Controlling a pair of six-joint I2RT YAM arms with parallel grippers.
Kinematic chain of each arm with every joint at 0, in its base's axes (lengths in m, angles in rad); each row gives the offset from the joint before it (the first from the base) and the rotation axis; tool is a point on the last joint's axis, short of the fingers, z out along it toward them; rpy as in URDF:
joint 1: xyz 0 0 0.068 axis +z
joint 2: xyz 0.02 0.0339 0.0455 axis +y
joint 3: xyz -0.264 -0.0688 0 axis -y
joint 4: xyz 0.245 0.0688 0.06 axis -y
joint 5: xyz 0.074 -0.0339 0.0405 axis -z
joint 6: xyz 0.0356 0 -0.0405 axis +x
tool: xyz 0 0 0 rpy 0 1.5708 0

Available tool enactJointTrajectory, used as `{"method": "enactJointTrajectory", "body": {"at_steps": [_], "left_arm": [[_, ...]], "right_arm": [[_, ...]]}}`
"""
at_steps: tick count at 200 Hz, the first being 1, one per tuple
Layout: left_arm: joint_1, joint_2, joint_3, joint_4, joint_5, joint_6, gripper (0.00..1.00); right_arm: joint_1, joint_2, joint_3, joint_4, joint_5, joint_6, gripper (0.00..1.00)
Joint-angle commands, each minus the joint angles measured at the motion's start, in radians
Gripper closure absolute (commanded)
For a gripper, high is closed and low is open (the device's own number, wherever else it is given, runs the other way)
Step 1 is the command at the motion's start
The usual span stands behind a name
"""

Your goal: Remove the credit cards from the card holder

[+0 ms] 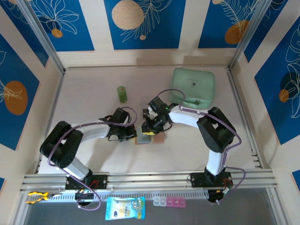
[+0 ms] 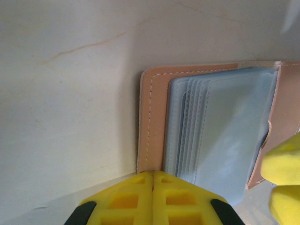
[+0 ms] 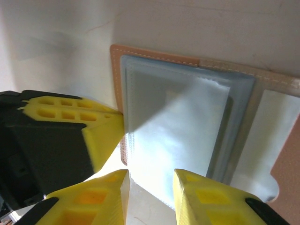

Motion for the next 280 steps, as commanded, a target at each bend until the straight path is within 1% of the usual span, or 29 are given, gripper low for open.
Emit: {"method": "enactJointTrajectory", "body": {"at_steps": [1, 54, 111, 171, 221, 240, 262, 280], "left_arm": [[-0.005, 0.006, -0.003, -0.022, -0.031, 0.007, 0.98], [-0.006, 0.017, 0.002, -0.024, -0.026, 0.009, 0.98], [-0.006, 0.011, 0.0, -0.035, -0.046, 0.016, 0.98], [-0.006, -0.007, 0.015, -0.057, -0.053, 0.023, 0.98], [-0.006, -0.067, 0.042, -0.085, -0.059, 0.028, 0.98], [-0.006, -0.09, 0.051, -0.084, -0.05, 0.021, 0.96], [-0.007, -0.096, 0.059, -0.053, -0.008, 0.008, 0.87], [-0.014, -0.091, 0.061, -0.021, 0.02, -0.009, 0.84]], "right_arm": [[0.007, 0.021, 0.017, -0.032, 0.004, -0.014, 0.69], [0.007, 0.038, 0.016, -0.041, 0.021, -0.019, 0.7], [0.006, 0.008, 0.003, -0.076, 0.096, -0.025, 0.72], [0.003, 0.002, 0.012, -0.094, 0.097, -0.035, 0.73], [-0.002, 0.0, -0.005, -0.081, 0.089, -0.032, 0.73], [-0.005, -0.003, -0.013, -0.067, 0.078, -0.029, 0.73], [-0.008, -0.008, -0.021, -0.058, 0.071, -0.026, 0.74], [-0.011, -0.015, -0.031, -0.049, 0.067, -0.023, 0.74]]}}
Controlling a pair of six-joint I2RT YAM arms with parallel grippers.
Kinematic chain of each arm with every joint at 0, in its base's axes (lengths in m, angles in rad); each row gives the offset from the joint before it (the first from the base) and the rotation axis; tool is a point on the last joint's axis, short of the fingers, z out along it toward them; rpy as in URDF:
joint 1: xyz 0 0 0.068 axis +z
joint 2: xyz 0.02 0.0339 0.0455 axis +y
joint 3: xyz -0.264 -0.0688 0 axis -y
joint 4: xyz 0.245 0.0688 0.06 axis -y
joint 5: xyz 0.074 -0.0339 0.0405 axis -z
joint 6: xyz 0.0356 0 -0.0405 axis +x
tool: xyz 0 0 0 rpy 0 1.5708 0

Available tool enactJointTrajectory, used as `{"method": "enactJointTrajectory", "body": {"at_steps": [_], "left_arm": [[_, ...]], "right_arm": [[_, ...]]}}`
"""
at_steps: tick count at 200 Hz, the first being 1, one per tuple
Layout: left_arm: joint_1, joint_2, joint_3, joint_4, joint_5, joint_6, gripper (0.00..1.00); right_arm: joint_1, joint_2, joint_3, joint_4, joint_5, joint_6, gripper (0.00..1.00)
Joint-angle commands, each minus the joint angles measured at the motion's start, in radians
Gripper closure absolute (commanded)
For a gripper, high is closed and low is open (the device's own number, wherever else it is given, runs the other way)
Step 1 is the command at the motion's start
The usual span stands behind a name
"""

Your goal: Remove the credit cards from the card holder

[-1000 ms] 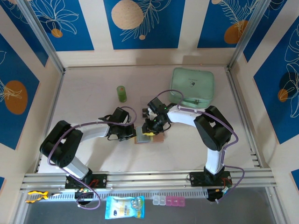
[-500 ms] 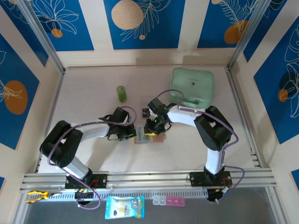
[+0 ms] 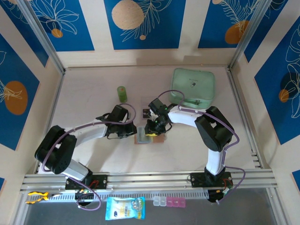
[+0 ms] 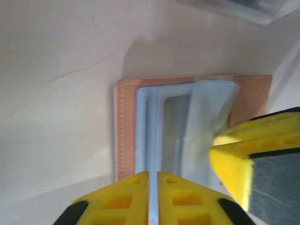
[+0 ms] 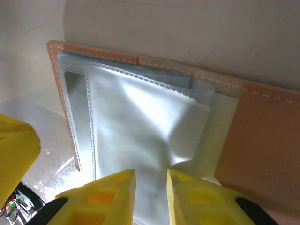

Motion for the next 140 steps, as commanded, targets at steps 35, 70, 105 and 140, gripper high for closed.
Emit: {"method": "enactJointTrajectory", "body": {"at_steps": [35, 70, 105, 140], "left_arm": [[-0.036, 0.027, 0.05, 0.043, 0.073, -0.024, 0.8], [-0.05, 0.066, 0.058, 0.069, 0.087, -0.043, 0.78], [-0.06, 0.092, 0.064, 0.07, 0.089, -0.049, 0.78], [-0.066, 0.106, 0.071, 0.058, 0.087, -0.049, 0.76]], "right_arm": [[-0.014, -0.042, -0.044, 0.016, -0.031, 0.004, 0.76], [-0.016, -0.041, -0.052, 0.025, -0.043, 0.004, 0.77], [-0.017, -0.045, -0.056, 0.029, -0.048, 0.005, 0.77], [-0.019, -0.045, -0.056, 0.031, -0.051, 0.004, 0.77]]}}
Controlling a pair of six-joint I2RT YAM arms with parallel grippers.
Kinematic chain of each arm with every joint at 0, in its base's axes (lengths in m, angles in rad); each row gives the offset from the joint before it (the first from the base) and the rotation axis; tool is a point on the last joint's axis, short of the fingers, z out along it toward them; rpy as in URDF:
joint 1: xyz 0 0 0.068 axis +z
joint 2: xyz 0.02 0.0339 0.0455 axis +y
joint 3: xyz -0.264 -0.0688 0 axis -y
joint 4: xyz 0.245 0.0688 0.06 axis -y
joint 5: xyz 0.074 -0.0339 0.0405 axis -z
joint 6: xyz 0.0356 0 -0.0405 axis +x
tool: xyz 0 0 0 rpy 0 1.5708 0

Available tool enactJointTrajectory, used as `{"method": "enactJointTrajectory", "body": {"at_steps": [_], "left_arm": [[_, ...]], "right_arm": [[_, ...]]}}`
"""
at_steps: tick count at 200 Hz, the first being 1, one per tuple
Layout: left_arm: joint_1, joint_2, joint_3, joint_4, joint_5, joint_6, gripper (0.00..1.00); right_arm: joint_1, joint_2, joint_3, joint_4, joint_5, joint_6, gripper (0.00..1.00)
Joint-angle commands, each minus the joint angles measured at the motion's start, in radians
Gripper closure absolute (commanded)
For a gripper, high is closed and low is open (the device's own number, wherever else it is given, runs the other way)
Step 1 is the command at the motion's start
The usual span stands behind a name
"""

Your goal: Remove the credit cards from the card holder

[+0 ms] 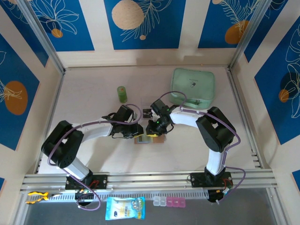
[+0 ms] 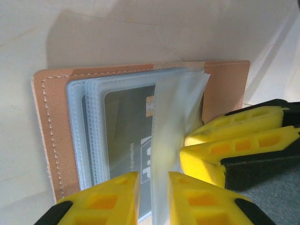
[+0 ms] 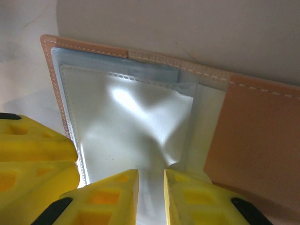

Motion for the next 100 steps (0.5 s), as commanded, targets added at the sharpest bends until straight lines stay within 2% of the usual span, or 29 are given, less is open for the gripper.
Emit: {"method": "enactJointTrajectory", "body": {"at_steps": [1, 36, 56, 100], "left_arm": [[-0.013, 0.014, 0.033, -0.002, 0.016, -0.009, 0.76], [-0.014, 0.021, 0.036, 0.005, 0.019, -0.012, 0.76], [-0.015, 0.022, 0.039, 0.014, 0.027, -0.019, 0.79], [-0.02, 0.013, 0.056, 0.005, 0.03, -0.021, 0.79]], "right_arm": [[-0.005, -0.026, -0.012, -0.004, -0.025, 0.004, 0.77], [-0.005, -0.029, -0.014, -0.001, -0.027, 0.004, 0.77], [-0.005, -0.039, -0.015, -0.002, -0.026, 0.006, 0.77], [-0.009, -0.124, -0.024, -0.022, 0.015, 0.006, 0.77]]}}
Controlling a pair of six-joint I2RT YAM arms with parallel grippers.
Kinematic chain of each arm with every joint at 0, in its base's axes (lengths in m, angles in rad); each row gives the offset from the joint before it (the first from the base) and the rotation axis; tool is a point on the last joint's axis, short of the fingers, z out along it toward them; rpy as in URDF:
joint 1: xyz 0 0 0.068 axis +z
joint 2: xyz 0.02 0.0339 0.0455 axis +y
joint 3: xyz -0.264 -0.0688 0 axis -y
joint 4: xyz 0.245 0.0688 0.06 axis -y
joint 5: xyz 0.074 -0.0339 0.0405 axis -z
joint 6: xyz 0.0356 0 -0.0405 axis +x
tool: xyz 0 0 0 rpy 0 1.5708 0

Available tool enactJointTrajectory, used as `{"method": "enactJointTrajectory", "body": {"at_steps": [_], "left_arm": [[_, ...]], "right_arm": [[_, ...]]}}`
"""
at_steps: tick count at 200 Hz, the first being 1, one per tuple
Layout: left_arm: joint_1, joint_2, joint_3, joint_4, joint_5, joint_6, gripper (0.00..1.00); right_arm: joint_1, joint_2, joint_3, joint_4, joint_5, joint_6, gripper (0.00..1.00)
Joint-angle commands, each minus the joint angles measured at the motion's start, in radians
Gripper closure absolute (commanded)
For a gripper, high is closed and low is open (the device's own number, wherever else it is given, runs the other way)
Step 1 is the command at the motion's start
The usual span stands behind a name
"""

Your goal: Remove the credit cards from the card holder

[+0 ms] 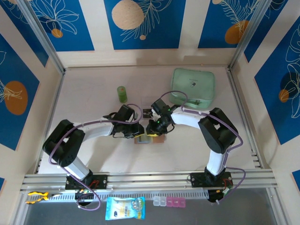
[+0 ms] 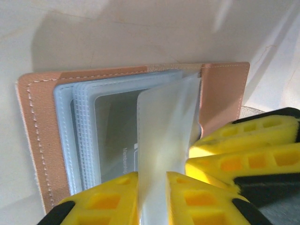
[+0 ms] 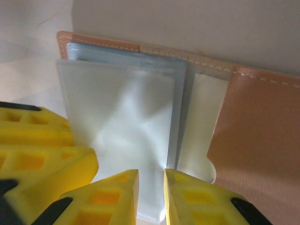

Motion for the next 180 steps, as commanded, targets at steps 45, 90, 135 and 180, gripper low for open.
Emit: {"method": "enactJointTrajectory", "body": {"at_steps": [45, 90, 135, 180], "left_arm": [[-0.029, 0.003, 0.07, 0.004, 0.04, -0.016, 0.72], [-0.062, 0.022, 0.133, -0.026, 0.038, -0.01, 0.61], [-0.093, 0.078, 0.188, -0.019, 0.043, -0.013, 0.55], [-0.12, 0.138, 0.242, -0.011, 0.05, -0.014, 0.52]], "right_arm": [[-0.04, -0.141, -0.028, -0.046, 0.033, -0.008, 0.77], [-0.082, -0.213, -0.06, -0.079, 0.065, -0.021, 0.76], [-0.139, -0.309, -0.099, -0.136, 0.123, -0.032, 0.75], [-0.177, -0.399, -0.135, -0.163, 0.161, -0.027, 0.73]]}}
